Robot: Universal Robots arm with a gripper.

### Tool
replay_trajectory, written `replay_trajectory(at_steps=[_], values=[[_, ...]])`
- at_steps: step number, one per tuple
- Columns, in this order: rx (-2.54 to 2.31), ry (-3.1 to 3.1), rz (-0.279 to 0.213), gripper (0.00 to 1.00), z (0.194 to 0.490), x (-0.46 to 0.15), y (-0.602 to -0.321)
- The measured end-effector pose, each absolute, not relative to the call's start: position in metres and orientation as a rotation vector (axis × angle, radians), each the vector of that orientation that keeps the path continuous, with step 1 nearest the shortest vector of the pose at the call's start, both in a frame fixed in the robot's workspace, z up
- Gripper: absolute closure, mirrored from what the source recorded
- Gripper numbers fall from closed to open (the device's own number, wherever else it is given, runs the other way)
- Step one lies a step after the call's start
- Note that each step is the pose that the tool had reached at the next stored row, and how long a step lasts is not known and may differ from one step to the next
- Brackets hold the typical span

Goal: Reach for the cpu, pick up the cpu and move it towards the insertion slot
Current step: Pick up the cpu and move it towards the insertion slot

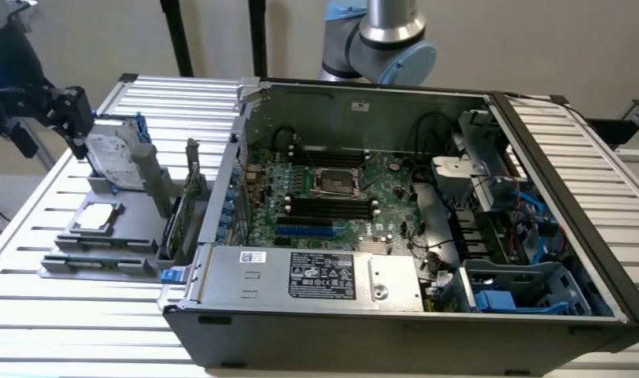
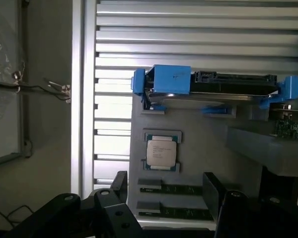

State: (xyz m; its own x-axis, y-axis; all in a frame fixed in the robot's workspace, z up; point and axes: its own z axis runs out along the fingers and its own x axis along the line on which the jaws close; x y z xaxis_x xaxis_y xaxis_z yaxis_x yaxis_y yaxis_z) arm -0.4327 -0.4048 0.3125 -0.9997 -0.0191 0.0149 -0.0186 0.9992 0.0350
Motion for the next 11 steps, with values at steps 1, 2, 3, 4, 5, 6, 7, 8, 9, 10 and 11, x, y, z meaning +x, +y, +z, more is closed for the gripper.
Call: replay_trajectory(at_steps=[1, 2, 3, 4, 5, 6, 7, 8, 9, 10, 11], values=[[0.029, -3.126, -0.055, 0.29, 0.311, -0.433, -0.405], [0.029, -3.126, -0.055, 0.29, 0.309, -0.432, -0.405], [0.029, -3.126, -0.055, 0.29, 0.307, -0.432, -0.405], [0.030, -3.126, -0.055, 0.29, 0.305, -0.432, -0.405], [0.029, -3.126, -0.055, 0.29, 0.303, -0.432, -0.405], [0.030, -3.126, -0.055, 0.29, 0.301, -0.432, -0.406], [0.029, -3.126, -0.055, 0.29, 0.300, -0.432, -0.406], [0.029, -3.126, -0.055, 0.29, 0.298, -0.432, -0.406], [0.029, -3.126, -0.055, 0.29, 0.296, -0.432, -0.406], [0.029, -3.126, -0.054, 0.29, 0.294, -0.431, -0.406], [0.029, -3.126, -0.055, 0.29, 0.292, -0.431, -0.406]])
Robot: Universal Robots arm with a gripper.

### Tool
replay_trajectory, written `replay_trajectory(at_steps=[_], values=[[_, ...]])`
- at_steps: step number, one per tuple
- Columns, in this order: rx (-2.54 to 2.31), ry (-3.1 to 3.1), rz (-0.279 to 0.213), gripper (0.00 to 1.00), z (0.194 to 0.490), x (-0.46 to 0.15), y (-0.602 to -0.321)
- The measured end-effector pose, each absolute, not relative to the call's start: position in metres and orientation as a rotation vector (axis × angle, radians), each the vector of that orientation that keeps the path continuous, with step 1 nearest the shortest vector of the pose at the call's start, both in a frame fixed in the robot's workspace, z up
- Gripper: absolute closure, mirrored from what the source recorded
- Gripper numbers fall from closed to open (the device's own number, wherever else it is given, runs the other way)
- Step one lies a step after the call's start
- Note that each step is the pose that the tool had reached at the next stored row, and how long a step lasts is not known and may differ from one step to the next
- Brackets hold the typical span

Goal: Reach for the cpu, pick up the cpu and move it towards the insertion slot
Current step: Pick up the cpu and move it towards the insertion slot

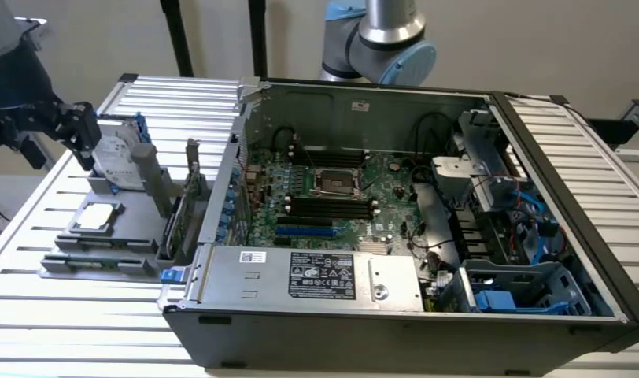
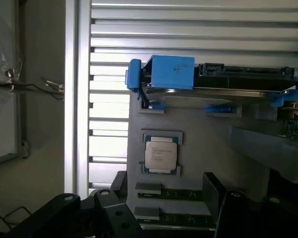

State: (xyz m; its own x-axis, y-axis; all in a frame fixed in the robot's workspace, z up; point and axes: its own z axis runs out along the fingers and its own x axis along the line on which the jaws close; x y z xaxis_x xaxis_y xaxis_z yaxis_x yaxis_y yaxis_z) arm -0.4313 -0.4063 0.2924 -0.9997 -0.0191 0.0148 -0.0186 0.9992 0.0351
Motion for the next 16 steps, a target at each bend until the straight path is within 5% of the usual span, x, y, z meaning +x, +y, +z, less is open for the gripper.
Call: replay_trajectory(at_steps=[16], values=[[0.021, -3.126, -0.055, 0.29, 0.263, -0.430, -0.407]])
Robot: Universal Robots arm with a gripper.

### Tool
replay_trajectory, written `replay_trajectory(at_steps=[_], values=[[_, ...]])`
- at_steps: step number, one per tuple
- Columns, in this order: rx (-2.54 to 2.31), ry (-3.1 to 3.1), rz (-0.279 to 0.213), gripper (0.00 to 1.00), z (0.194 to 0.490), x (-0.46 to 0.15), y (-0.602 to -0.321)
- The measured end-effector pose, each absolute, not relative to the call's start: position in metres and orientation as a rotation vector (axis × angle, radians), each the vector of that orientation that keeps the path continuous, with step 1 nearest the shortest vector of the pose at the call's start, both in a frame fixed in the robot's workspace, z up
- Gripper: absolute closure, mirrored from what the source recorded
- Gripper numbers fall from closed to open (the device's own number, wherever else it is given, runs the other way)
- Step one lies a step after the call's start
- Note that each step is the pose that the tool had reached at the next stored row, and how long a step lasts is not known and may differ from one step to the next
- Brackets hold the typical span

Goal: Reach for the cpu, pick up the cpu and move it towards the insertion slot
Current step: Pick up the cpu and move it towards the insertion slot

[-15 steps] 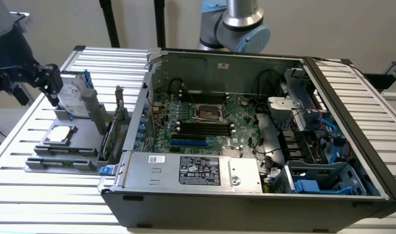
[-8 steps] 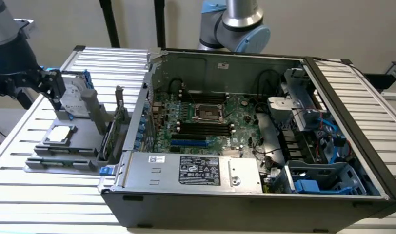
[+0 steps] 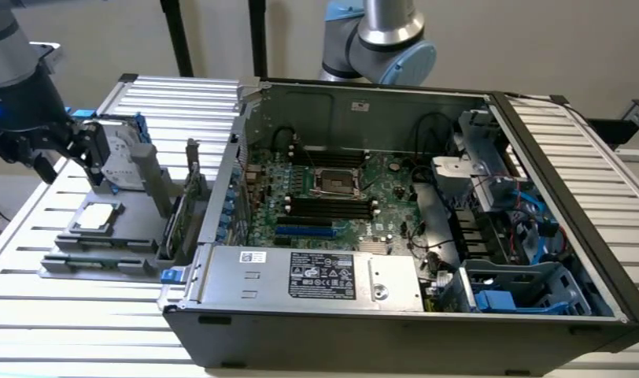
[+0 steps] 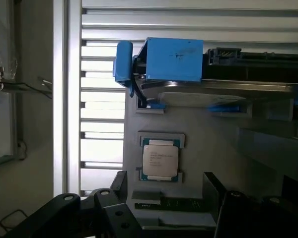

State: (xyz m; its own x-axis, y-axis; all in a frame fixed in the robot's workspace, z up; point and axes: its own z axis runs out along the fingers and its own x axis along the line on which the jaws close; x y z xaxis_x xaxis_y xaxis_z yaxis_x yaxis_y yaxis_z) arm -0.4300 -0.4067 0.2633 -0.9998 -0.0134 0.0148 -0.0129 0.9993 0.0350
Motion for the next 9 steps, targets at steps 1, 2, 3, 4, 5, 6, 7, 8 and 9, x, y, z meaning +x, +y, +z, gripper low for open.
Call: replay_trajectory(at_steps=[1, 2, 3, 4, 5, 6, 7, 8, 9], values=[[0.019, -3.126, -0.054, 0.29, 0.262, -0.430, -0.407], [0.017, -3.126, -0.055, 0.29, 0.260, -0.430, -0.407], [0.015, -3.126, -0.055, 0.29, 0.258, -0.430, -0.407], [0.012, -3.126, -0.055, 0.29, 0.256, -0.430, -0.407], [0.009, -3.126, -0.055, 0.29, 0.254, -0.430, -0.407], [0.007, -3.126, -0.055, 0.29, 0.252, -0.430, -0.407], [0.003, -3.126, -0.055, 0.29, 0.251, -0.430, -0.408], [-0.002, -3.126, -0.055, 0.29, 0.249, -0.430, -0.409], [-0.006, -3.126, -0.055, 0.29, 0.247, -0.430, -0.409]])
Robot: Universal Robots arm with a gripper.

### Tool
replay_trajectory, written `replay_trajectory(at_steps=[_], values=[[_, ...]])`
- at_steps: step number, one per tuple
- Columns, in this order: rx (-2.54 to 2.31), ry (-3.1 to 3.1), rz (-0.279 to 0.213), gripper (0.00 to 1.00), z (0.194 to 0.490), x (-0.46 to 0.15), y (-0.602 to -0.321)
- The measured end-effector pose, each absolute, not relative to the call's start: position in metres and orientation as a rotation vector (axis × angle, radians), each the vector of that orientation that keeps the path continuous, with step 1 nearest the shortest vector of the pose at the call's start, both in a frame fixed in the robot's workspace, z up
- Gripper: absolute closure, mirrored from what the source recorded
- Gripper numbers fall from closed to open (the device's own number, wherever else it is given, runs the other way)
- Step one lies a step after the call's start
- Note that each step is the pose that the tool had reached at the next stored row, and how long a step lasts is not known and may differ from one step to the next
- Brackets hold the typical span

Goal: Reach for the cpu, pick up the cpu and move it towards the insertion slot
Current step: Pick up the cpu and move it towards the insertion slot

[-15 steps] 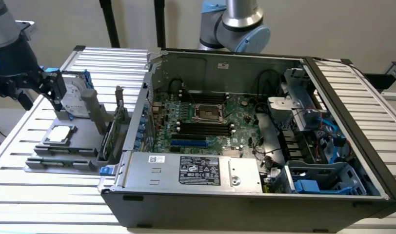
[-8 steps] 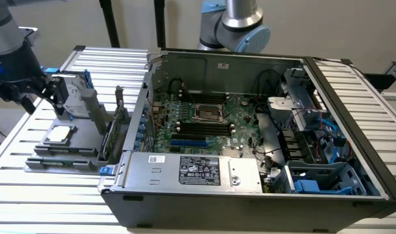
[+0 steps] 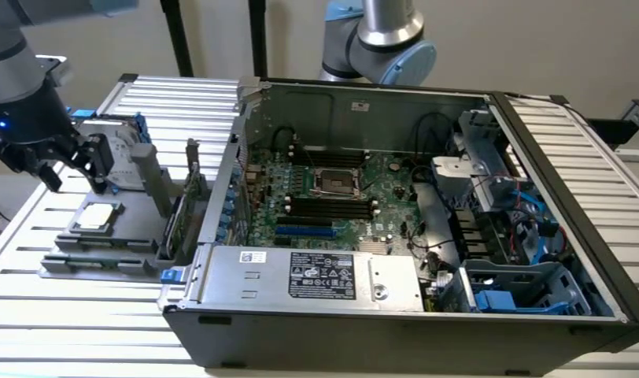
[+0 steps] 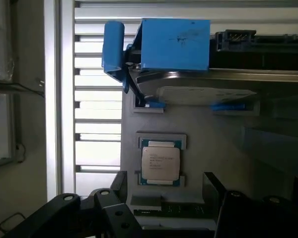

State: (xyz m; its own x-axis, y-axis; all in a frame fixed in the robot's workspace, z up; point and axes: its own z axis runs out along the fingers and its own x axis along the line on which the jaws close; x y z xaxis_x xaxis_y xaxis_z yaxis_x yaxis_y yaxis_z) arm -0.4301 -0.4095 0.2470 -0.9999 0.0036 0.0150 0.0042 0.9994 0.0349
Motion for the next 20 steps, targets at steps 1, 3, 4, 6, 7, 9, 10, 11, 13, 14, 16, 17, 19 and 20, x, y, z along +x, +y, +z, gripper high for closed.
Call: replay_trajectory(at_steps=[1, 3, 4, 6, 7, 9, 10, 11, 13, 14, 16, 17, 19, 20], values=[[-0.011, -3.126, -0.055, 0.29, 0.245, -0.430, -0.410], [-0.021, -3.126, -0.055, 0.29, 0.242, -0.430, -0.412], [-0.026, -3.126, -0.055, 0.29, 0.240, -0.430, -0.413], [-0.037, -3.127, -0.055, 0.29, 0.236, -0.430, -0.415], [-0.043, -3.127, -0.055, 0.29, 0.234, -0.430, -0.415], [-0.060, -3.126, -0.055, 0.29, 0.231, -0.430, -0.415], [-0.069, -3.126, -0.055, 0.29, 0.229, -0.430, -0.416], [-0.080, -3.126, -0.055, 0.29, 0.227, -0.430, -0.416], [-0.111, -3.126, -0.056, 0.29, 0.223, -0.430, -0.416], [-0.124, -3.125, -0.056, 0.29, 0.222, -0.430, -0.416], [-0.141, -3.125, -0.056, 0.29, 0.218, -0.430, -0.416], [-0.142, -3.125, -0.056, 0.29, 0.216, -0.430, -0.416], [-0.143, -3.125, -0.056, 0.29, 0.212, -0.430, -0.416], [-0.143, -3.125, -0.056, 0.29, 0.211, -0.430, -0.416]])
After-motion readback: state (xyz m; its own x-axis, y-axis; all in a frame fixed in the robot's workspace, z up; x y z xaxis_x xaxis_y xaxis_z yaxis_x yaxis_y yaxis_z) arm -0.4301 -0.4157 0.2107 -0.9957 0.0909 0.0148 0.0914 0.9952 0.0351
